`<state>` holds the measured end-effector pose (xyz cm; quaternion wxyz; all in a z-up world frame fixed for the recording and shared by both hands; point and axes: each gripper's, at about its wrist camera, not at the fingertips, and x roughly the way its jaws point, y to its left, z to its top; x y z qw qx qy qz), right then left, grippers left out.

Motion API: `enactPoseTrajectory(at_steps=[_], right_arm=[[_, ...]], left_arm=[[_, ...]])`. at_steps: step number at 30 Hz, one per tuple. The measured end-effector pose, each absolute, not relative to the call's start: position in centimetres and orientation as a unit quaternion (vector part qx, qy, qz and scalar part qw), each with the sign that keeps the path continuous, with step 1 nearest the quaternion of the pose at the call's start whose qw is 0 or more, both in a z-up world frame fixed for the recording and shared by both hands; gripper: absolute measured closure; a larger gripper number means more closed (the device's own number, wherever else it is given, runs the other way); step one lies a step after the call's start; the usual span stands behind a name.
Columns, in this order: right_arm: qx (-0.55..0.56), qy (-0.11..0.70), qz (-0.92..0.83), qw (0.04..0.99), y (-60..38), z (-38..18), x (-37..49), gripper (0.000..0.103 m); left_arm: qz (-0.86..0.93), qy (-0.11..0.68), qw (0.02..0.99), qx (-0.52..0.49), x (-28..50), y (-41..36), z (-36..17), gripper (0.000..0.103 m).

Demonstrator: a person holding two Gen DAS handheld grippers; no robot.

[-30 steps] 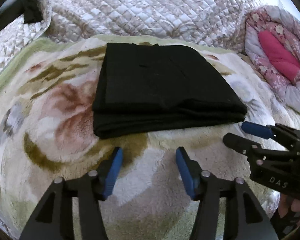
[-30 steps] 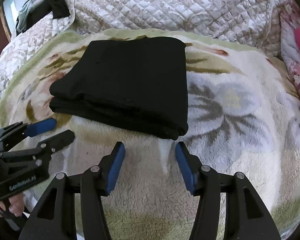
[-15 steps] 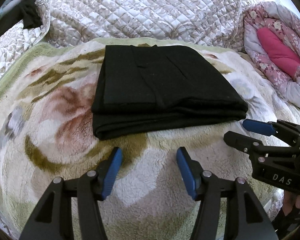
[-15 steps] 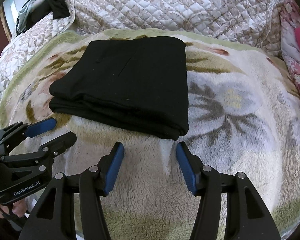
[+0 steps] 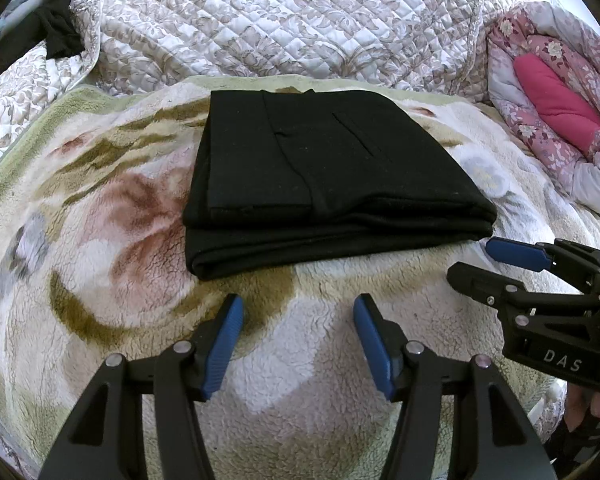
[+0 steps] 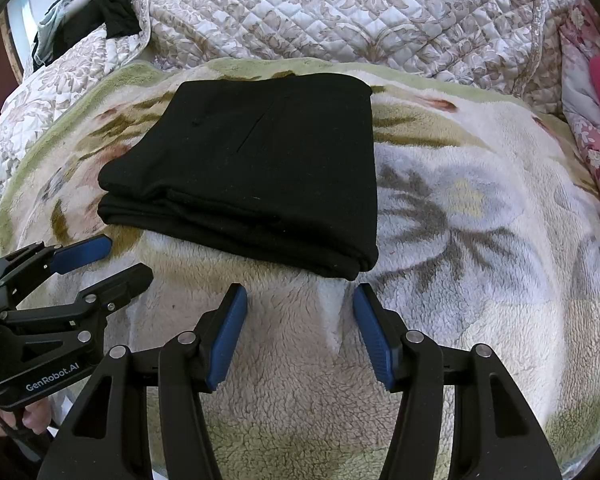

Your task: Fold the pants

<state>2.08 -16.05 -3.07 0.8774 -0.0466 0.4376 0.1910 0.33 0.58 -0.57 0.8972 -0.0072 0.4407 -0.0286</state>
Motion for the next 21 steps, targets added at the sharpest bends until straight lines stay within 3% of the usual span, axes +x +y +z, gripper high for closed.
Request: enactPoseTrajectory(at_steps=[21], right_arm=[[-0.046, 0.437, 0.19, 0.878, -16.01, -3.16, 2.06, 0.046]], left_arm=[[-0.028, 0.442, 0.897, -0.007, 0.43, 0.41, -0.6, 0.037]])
